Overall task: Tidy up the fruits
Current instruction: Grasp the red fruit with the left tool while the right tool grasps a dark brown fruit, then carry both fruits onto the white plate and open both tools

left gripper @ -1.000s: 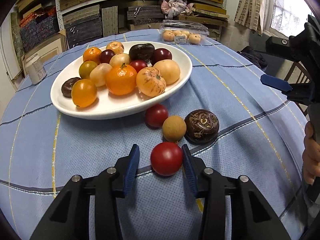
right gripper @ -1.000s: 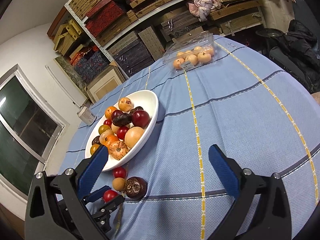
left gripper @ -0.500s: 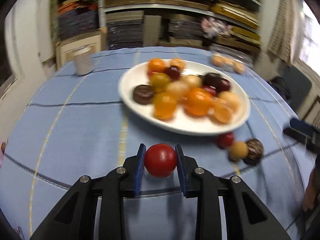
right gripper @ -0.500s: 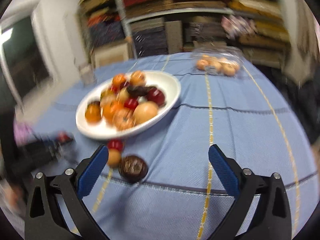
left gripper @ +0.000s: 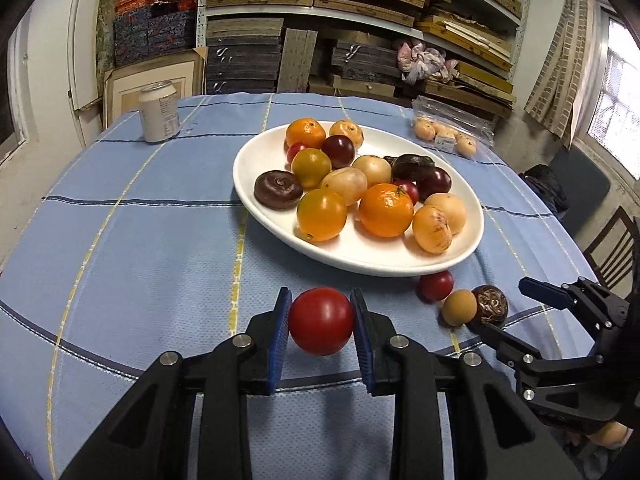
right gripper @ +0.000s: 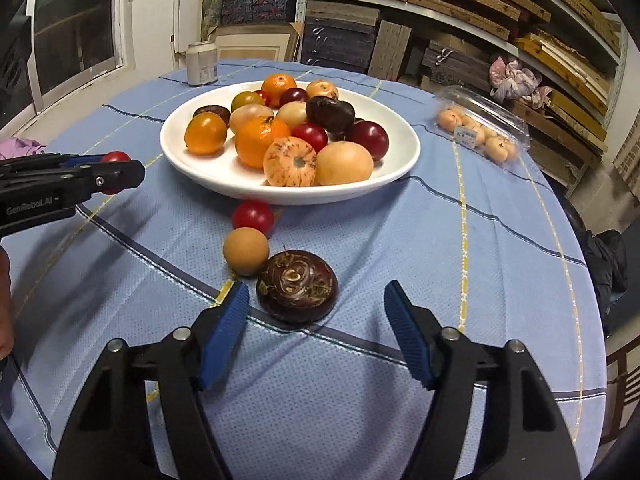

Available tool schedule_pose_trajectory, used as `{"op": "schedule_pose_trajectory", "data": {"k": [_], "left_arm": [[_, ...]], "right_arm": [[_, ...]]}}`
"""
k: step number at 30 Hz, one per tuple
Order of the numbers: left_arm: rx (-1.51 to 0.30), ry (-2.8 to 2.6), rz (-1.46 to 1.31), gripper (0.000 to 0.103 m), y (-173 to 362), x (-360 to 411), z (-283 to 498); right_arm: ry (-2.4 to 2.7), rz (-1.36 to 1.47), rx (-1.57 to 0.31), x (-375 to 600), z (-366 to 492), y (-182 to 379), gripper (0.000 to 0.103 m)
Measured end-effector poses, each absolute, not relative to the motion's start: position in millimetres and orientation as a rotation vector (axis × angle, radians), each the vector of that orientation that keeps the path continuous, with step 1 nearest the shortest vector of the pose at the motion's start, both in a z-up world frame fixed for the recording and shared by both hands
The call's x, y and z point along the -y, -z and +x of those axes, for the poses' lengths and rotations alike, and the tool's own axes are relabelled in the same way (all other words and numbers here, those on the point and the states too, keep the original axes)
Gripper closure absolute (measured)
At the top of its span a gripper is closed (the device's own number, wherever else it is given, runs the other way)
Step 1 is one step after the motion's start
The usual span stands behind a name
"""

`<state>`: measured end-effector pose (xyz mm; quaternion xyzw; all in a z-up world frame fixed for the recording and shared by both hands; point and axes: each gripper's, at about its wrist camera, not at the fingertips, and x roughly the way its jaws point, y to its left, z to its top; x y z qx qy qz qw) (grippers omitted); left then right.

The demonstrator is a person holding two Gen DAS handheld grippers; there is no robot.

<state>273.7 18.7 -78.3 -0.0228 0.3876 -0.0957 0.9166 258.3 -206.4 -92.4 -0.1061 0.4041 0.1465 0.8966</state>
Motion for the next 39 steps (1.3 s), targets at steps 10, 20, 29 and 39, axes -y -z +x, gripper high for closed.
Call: {"op": "schedule_pose_trajectory", "data": {"k": [10, 20, 29, 39], "left_arm": [[-0.816, 0.208, -0.041, 0.073, 81, -14, 275], [-0.841, 0.211, -0.03, 0.073, 88, -12, 279], [-0.85, 0.206, -0.037, 0.073, 92, -13, 276], [-0.792, 0.219, 0.014, 0.073, 51, -8, 279]], "right_arm": [[-0.318, -0.217, -0.887, 201, 269, 99, 0.046], [-0.329, -0.221, -0.869, 197, 260, 96, 0.059], [-0.313, -0.087, -0.836, 218, 235, 85, 0.059], [-0.367, 0.077, -0.764, 243, 231, 26, 0.059]]}}
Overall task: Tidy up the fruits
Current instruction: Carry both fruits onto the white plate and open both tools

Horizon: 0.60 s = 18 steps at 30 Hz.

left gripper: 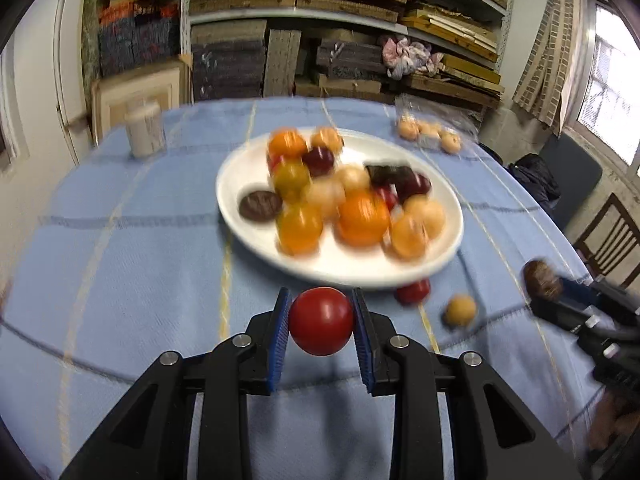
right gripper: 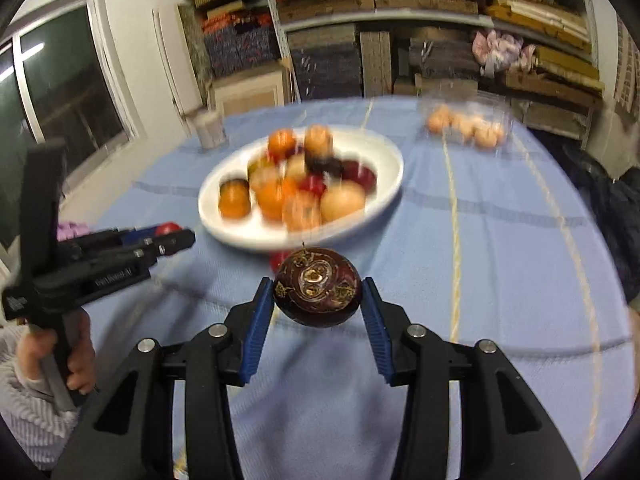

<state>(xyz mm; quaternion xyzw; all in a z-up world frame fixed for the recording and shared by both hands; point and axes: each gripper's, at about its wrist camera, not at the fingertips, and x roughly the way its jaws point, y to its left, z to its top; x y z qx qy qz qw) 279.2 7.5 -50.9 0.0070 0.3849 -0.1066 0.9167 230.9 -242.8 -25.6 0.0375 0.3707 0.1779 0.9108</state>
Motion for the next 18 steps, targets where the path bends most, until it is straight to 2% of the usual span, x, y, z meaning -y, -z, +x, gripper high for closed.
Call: {"op": "schedule_pose_trajectory", "data": {"k": [5, 8, 18], "left_arm": [[-0.733, 0.185, 0.012, 0.073, 9, -14, 317], [-0.73, 0.174, 0.008, 0.073, 2, -14, 339], [-0.833, 0.176, -0.013, 0.073, 55, -3, 410]], "right_arm": [[-0.362, 0.087, -0.686, 243, 276, -38, 0.059], [-0.358, 0.104, -0.693, 239, 309, -48, 0.059], [-0.362, 0.136, -0.887, 197, 432, 14, 0.059]]}}
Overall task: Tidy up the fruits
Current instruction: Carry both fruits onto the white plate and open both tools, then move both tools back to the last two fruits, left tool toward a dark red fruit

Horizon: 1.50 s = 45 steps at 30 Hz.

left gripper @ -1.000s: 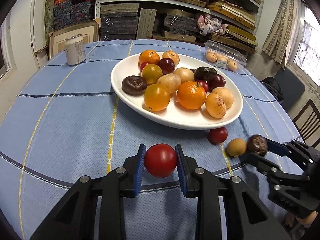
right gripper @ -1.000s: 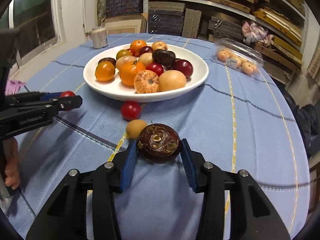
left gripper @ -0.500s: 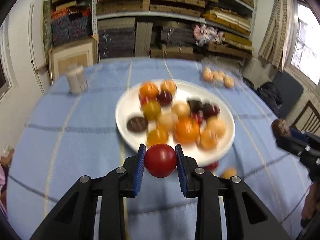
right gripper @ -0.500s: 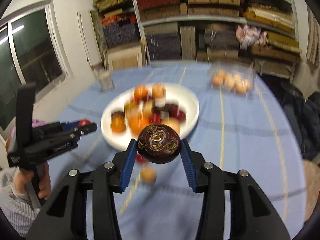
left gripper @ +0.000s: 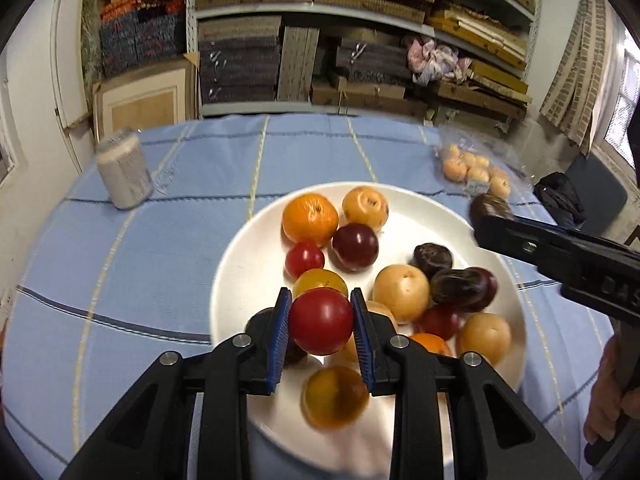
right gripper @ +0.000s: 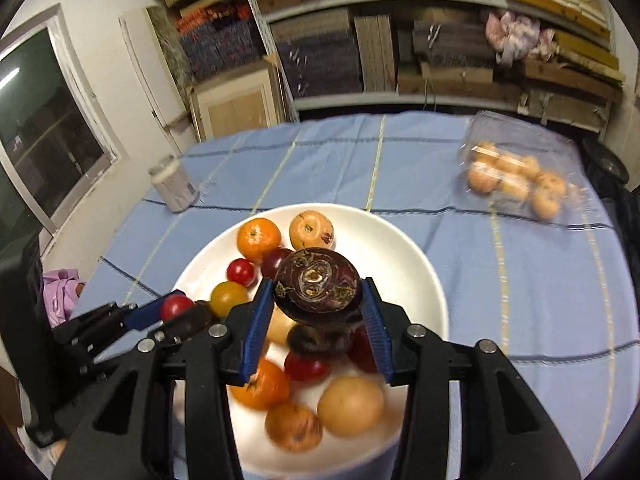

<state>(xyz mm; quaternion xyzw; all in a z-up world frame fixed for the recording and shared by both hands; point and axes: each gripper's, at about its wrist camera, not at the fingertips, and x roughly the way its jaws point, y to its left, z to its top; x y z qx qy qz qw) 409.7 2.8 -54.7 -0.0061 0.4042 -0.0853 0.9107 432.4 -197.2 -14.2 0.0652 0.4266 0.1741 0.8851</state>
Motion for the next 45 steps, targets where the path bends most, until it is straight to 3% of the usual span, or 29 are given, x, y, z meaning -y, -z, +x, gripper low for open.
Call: {"op": "schedule_pose_trajectory", "data": {"k": [5, 7, 9, 11, 15, 17, 20, 24, 27, 33, 45], "left_arm": [[-0.858, 0.179, -0.016, 0.07, 70, -3, 422], [-0.855, 0.164, -0.01, 0.059, 70, -4, 423], [-0.846, 0.153, -0.021, 0.038, 66, -7, 420], [-0.825, 0.139, -0.035, 0.034, 58, -14, 411], [-0.781, 0.13, -0.072, 0.027, 35, -29, 382], [-0.748, 0.122, -0.096, 0.02, 26, -38, 357], [-0.716, 0.126, -0.143, 0.013, 24, -45, 320], [-0.758, 0.157, -0.149, 0.013, 48, -30, 289], [-0.787, 0.164, -0.063, 0.013, 65, 0, 280], [-0.789, 0.172, 0.082, 0.013, 80, 46, 277], [-0.889, 0.157, 0.082, 0.013, 103, 73, 310]], "right_arm": [[-0.351, 0.117, -0.944, 183, 456, 42, 0.059], [-0.341, 0.123, -0.959, 183, 463, 47, 0.056], [-0.342, 0.148, -0.964, 186, 463, 47, 0.05], [-0.345, 0.184, -0.921, 195, 451, 34, 0.049], [-0.353, 0.212, -0.78, 219, 400, -11, 0.028], [-0.346, 0.219, -0.676, 234, 360, -31, 0.01], [-0.329, 0.243, -0.544, 256, 303, -39, 0.005], [-0.264, 0.334, -0.456, 292, 246, 2, 0.005], [-0.21, 0.381, -0.558, 311, 242, 32, 0.004], [-0.209, 0.548, -0.538, 347, 241, 36, 0.005], [-0.222, 0.525, -0.62, 339, 247, 40, 0.005]]}}
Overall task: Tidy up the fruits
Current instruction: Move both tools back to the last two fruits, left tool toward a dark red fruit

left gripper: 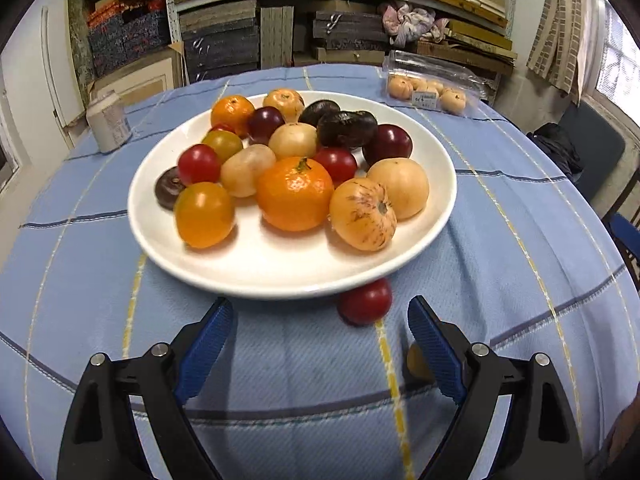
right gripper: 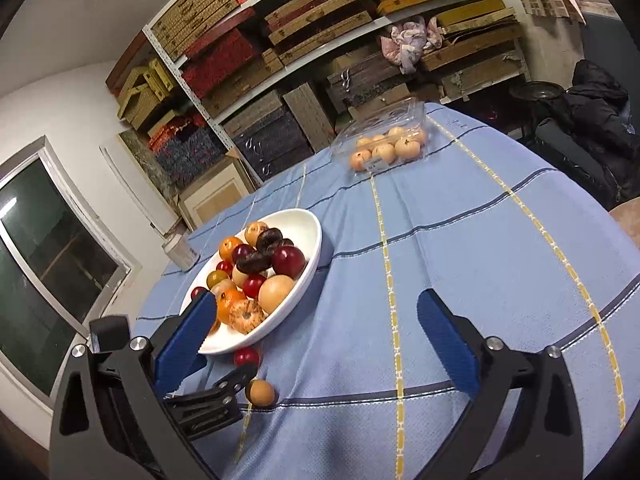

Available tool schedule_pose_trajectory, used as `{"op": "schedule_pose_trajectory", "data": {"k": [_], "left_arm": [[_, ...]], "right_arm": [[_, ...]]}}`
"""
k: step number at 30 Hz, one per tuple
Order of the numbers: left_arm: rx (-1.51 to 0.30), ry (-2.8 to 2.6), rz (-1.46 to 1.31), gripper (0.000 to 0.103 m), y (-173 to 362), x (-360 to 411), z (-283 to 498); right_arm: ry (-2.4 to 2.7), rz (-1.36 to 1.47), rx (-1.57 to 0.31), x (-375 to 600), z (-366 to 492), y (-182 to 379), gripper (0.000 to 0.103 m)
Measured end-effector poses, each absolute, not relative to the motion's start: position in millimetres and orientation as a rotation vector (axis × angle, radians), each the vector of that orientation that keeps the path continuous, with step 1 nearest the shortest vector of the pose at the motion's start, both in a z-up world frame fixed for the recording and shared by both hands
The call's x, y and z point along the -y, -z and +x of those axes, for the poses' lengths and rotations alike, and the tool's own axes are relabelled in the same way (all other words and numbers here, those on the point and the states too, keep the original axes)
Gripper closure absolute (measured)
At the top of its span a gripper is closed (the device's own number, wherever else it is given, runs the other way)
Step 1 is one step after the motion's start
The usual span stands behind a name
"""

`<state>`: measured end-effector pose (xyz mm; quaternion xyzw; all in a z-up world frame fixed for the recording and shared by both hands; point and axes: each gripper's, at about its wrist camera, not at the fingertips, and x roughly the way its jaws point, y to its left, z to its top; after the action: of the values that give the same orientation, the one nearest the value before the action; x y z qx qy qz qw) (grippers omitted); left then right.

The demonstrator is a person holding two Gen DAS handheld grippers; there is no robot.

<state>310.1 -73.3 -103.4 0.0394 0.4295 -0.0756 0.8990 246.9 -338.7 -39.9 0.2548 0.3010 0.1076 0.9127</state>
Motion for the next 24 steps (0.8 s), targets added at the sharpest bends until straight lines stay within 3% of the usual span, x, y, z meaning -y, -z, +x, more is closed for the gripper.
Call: {"op": "schedule_pose_trajectory", "data": {"k": [24], "left_arm": [[-0.909, 0.16, 0.074, 0.016, 107, 58, 310]], "right_arm": [[-0.236, 0.496, -0.661, 329, 251, 45, 0.004]]}}
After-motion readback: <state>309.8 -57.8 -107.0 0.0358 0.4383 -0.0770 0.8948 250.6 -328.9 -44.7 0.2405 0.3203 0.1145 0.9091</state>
